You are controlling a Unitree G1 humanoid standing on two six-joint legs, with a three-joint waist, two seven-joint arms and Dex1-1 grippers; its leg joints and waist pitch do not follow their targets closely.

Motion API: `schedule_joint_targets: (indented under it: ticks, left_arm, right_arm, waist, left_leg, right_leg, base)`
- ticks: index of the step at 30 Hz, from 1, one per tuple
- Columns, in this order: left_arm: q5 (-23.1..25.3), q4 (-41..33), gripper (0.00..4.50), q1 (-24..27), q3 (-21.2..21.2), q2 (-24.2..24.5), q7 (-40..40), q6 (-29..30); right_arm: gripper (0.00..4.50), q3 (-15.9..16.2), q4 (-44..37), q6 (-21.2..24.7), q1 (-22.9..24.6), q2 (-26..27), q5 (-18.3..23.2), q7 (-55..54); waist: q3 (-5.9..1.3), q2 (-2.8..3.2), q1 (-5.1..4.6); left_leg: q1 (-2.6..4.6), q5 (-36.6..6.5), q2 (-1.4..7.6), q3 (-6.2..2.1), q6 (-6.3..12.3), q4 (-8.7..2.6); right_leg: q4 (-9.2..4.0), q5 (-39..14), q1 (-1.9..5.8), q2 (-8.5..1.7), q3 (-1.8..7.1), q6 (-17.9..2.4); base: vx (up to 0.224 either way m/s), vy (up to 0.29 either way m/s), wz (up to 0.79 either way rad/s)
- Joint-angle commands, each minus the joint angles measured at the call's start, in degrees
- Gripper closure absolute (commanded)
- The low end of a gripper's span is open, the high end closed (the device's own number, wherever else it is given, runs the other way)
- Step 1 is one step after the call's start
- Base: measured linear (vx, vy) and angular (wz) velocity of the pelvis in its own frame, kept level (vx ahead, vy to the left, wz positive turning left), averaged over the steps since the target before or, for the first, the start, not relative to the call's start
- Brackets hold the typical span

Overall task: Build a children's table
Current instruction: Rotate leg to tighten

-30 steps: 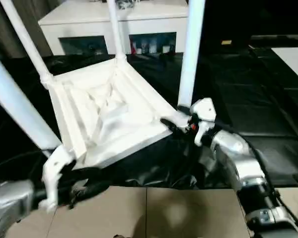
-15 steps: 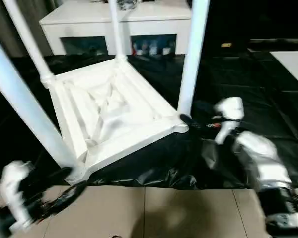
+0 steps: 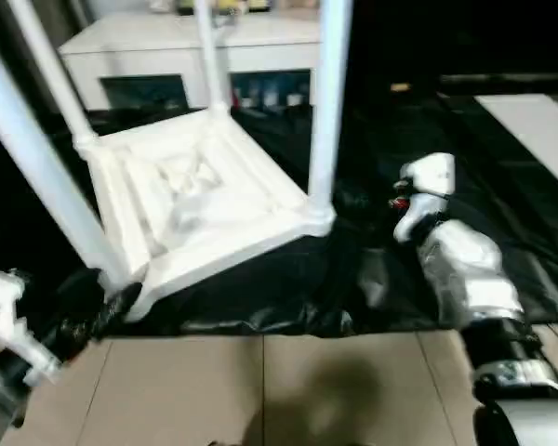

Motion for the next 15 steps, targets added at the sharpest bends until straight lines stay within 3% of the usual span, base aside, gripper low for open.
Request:
schedule_joint_targets:
  ticks: [1, 2, 3, 4, 5, 6, 8, 10, 13, 15]
  left_arm:
    - [1.69, 3.13, 0.03, 1.55, -0.26, 0.11, 0.75, -1.16]
    - [1.65, 3.5, 0.03, 1.73, 0.0, -0.01, 0.95, -1.56]
    - [1.7, 3.92, 0.03, 1.86, 0.36, -0.23, 1.57, -2.16]
    - [1.96, 4.02, 0.03, 1.91, 0.78, -0.52, 2.37, -2.62]
    - [2.06, 3.98, 0.03, 1.9, 1.0, -0.69, 2.85, -2.76]
    - [2.04, 3.83, 0.03, 1.79, 1.41, -0.82, 3.41, -2.91]
    - [2.58, 3.12, 0.03, 1.14, 1.87, -0.6, 5.46, -2.37]
    - [2.99, 2.72, 0.03, 0.05, 1.55, -0.38, 6.74, -1.67]
    - [4.19, 2.57, 0.03, -3.54, -0.38, -0.63, 10.12, -0.74]
    - [4.65, 2.79, 0.03, -6.26, -1.83, -1.42, 12.52, -0.47]
  right_arm:
    - [0.0, 0.91, 4.41, -1.6, -3.65, 1.81, -0.83, 0.65]
    - [0.0, 1.05, 6.1, -2.14, -4.54, 2.22, -1.23, 0.59]
    - [0.0, 1.29, 8.41, -3.16, -5.73, 2.64, -2.03, 0.05]
    - [0.0, 1.39, 9.88, -3.98, -6.59, 2.88, -2.71, -0.87]
    - [0.0, 1.21, 10.66, -4.25, -7.13, 3.08, -2.87, -1.43]
    - [0.0, 0.89, 11.6, -4.42, -7.88, 3.38, -2.9, -2.14]
    - [0.0, 0.54, 12.84, -5.03, -8.86, 3.64, -3.09, -3.56]
    - [0.0, 0.5, 13.59, -5.49, -9.31, 3.75, -3.24, -4.19]
    - [0.0, 0.16, 17.26, -8.05, -11.33, 4.0, -4.28, -7.86]
    - [0.0, -0.91, 20.08, -9.08, -13.11, 4.56, -4.04, -9.61]
  waist:
    - [-1.47, -1.17, -0.07]
    - [-1.69, -1.36, -0.36]
    - [-2.57, 0.92, 0.78]
    - [-3.16, 0.77, 0.5]
    - [-3.05, 1.69, 0.49]
    - [-2.82, 2.22, -0.02]
    - [-2.51, 1.71, -0.18]
    - [-2.25, 1.17, -0.18]
    - [-2.29, 1.52, -0.09]
    - [-2.6, 1.2, -0.11]
  left_leg:
    - [4.75, -19.08, -0.46, -3.59, -0.93, 7.15]
    - [0.29, -11.56, -0.18, -5.64, 0.32, 5.71]
    - [-1.95, -10.99, 1.15, -6.27, -2.13, -0.65]
    - [0.07, -18.75, 1.12, -5.35, -2.11, -1.82]
    - [0.51, -22.11, 1.2, -5.12, -2.4, -2.15]
    - [0.73, -27.61, 1.6, -4.69, -3.23, -2.62]
    - [0.36, -30.49, 1.59, -4.8, -3.55, -3.12]
    - [0.53, -31.67, 1.47, -4.78, -3.79, -3.17]
    - [1.02, -32.19, 1.4, -4.87, -4.44, -3.2]
    - [0.79, -30.67, 1.35, -4.83, -4.19, -3.32]
  right_leg:
    - [-15.83, -60.11, -5.65, -8.2, 3.85, -2.4]
    - [-13.47, -57.91, -0.93, -9.15, 4.43, -3.38]
    - [-9.98, -42.23, 2.2, -5.12, 1.86, -5.44]
    - [-7.92, -27.35, -0.25, -0.8, 0.37, -7.93]
    - [-7.6, -23.73, -0.65, -0.44, 0.57, -9.7]
    - [-7.86, -18.89, -0.6, -0.33, 0.57, -12.7]
    - [-8.07, -20.86, 0.05, -0.55, 0.16, -11.54]
    - [-8.65, -24.64, -0.14, -0.89, 0.15, -9.9]
    - [-8.99, -26.54, -0.4, -1.07, 0.11, -9.03]
    - [-8.87, -23.86, 0.11, -1.21, 0.11, -9.29]
  base:
    - [0.056, -0.076, -0.24]
    - [0.056, -0.076, -0.24]
    - [0.02, 0.019, -0.34]
    - [0.0, 0.0, 0.0]
    - [0.0, 0.0, 0.0]
    - [-0.059, -0.05, 0.19]
    - [0.0, 0.0, 0.0]
    - [0.0, 0.0, 0.0]
    - [0.0, 0.0, 0.0]
    - [0.0, 0.0, 0.0]
